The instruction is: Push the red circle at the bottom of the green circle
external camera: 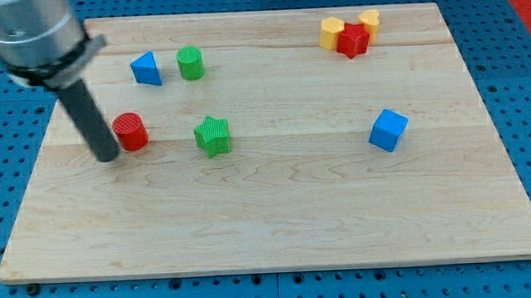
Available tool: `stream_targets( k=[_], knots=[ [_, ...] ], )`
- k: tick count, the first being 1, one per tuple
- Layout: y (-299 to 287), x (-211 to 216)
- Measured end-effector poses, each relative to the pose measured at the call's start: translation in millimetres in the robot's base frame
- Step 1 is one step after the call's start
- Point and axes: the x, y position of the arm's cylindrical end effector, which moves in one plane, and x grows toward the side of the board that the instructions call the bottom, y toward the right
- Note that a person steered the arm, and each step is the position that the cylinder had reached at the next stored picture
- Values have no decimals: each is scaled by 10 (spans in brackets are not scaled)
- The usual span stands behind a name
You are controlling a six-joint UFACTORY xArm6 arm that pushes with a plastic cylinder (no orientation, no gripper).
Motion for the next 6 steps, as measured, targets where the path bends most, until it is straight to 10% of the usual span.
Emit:
stream_targets(
  k=[6],
  knots=[
    [108, -874]
  ],
)
